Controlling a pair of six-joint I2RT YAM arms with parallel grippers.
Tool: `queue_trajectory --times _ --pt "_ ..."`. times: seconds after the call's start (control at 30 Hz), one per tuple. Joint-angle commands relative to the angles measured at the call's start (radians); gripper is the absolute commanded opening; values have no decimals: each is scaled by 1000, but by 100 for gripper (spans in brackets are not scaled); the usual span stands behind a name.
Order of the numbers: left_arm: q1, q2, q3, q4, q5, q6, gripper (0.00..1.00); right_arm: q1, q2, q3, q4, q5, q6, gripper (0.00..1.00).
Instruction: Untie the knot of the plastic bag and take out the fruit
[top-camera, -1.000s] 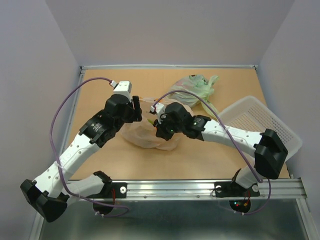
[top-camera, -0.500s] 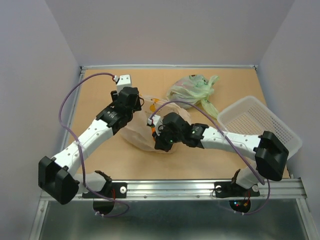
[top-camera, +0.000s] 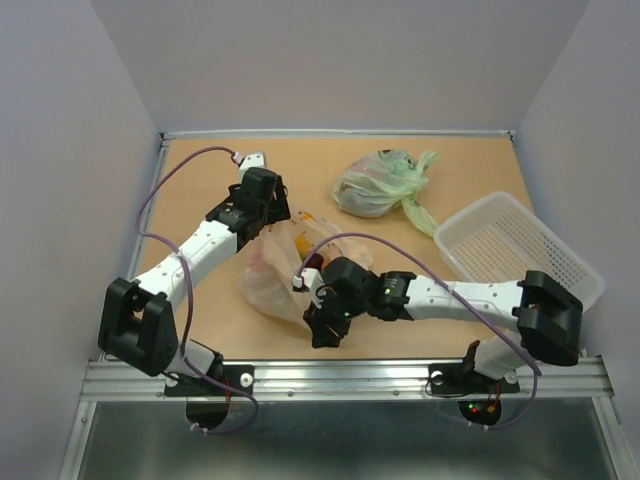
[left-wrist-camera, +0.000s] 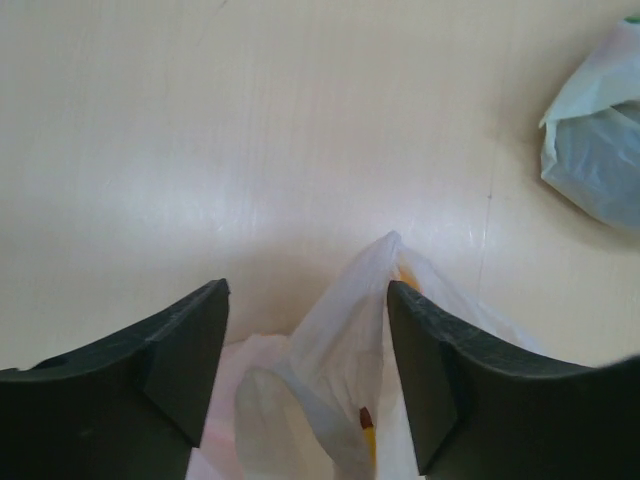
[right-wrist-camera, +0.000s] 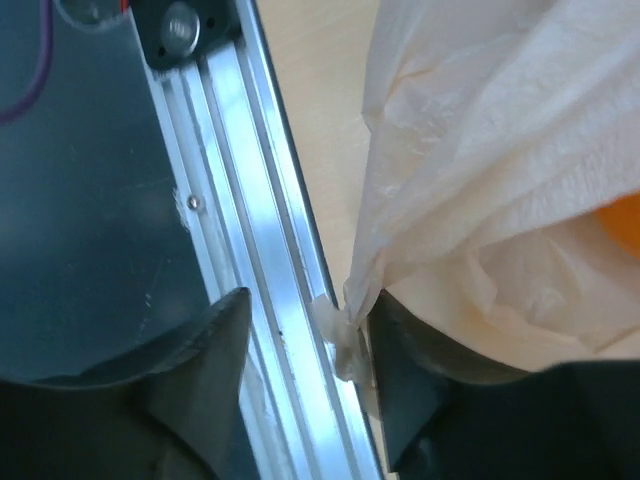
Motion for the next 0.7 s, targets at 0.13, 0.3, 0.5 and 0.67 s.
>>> queue_trajectory --times 0.13,0.3,0.5,0.67 --pt "1 -178 212 -207 15 126 90 4 -131 258 -32 213 2 80" --pt "1 -290 255 -322 0 100 92 3 -169 345 -79 471 -9 87" --pt "-49 -402 173 -414 -11 -7 92 -17 -165 347 -97 840 5 87" --pt "-196 -399 73 -390 -34 -127 92 -66 -134 313 -97 981 17 89"
